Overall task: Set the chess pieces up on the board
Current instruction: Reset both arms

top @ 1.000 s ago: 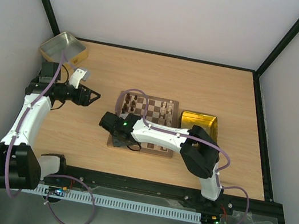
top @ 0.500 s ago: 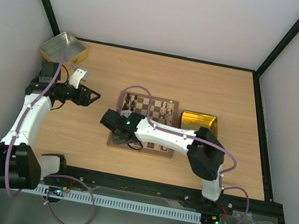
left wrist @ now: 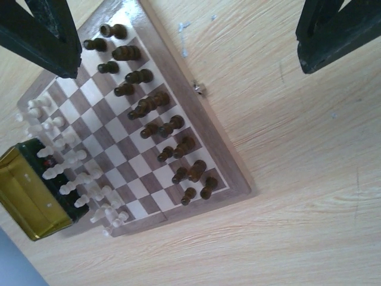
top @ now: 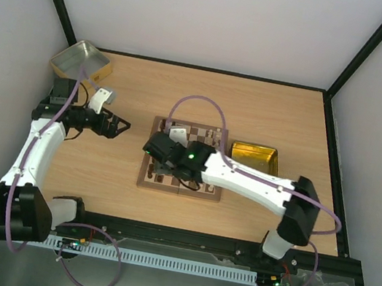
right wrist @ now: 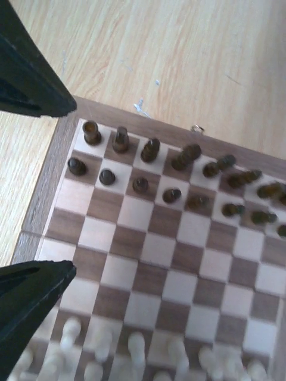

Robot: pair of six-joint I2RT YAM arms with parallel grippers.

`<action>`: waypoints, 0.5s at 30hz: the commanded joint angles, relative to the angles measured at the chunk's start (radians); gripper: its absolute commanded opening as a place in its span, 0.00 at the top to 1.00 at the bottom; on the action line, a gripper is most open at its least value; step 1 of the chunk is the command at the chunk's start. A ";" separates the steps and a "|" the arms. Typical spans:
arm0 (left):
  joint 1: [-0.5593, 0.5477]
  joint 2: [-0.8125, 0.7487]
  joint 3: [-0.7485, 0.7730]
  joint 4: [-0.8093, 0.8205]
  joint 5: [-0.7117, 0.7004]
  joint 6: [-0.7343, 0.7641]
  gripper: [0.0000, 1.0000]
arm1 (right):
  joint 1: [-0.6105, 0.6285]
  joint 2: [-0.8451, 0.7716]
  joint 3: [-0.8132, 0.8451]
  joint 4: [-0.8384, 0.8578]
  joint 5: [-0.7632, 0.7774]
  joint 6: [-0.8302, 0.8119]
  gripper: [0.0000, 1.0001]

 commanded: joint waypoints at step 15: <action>-0.370 -0.141 0.192 -0.350 -0.217 0.118 0.01 | -0.028 -0.567 -0.489 -0.042 0.185 0.137 0.02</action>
